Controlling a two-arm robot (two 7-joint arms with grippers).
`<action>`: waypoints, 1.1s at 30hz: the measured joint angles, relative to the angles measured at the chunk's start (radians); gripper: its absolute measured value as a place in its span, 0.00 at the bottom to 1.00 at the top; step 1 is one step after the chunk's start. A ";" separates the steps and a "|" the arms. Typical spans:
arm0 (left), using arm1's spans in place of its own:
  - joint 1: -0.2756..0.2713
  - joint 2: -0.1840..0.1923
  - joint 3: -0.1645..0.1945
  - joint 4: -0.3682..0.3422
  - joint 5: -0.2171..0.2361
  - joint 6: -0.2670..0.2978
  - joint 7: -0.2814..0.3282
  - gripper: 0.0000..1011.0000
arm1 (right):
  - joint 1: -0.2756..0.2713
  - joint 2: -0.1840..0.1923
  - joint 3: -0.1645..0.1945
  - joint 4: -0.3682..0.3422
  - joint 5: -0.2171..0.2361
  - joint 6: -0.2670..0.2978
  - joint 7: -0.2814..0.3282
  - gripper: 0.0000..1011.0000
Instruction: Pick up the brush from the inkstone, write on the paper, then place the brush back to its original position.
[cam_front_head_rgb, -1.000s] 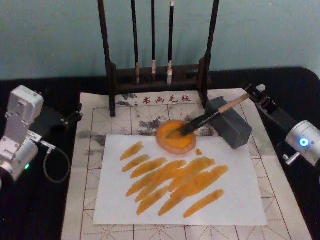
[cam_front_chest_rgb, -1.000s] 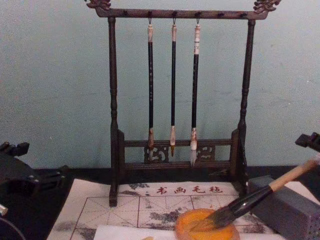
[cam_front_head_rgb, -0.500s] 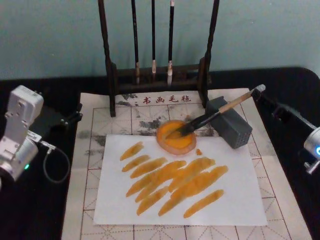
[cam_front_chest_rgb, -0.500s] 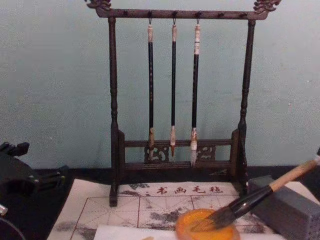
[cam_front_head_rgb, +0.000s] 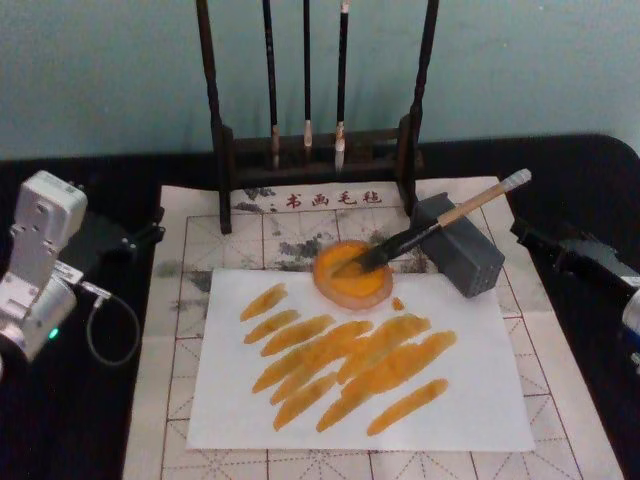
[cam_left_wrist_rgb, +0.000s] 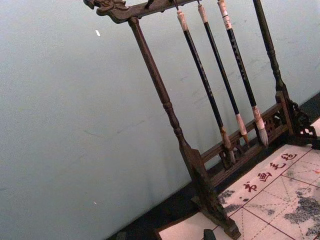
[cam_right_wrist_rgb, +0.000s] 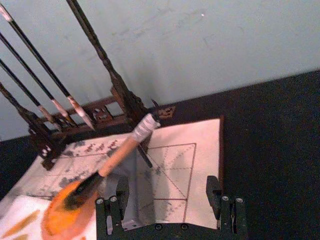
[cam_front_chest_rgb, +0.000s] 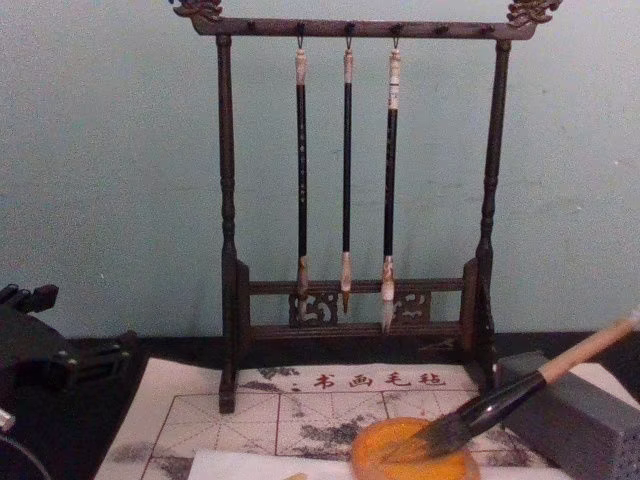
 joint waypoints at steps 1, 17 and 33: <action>0.000 0.000 0.000 0.000 0.000 0.000 0.000 0.99 | 0.001 -0.003 -0.001 0.005 -0.005 0.000 -0.002 0.99; 0.000 0.000 0.000 0.000 0.000 0.000 0.000 0.99 | 0.012 -0.042 0.011 0.046 -0.031 -0.012 -0.019 0.99; 0.000 0.000 0.000 0.000 0.000 0.000 0.000 0.99 | 0.012 -0.039 0.009 0.043 -0.030 -0.010 -0.017 0.99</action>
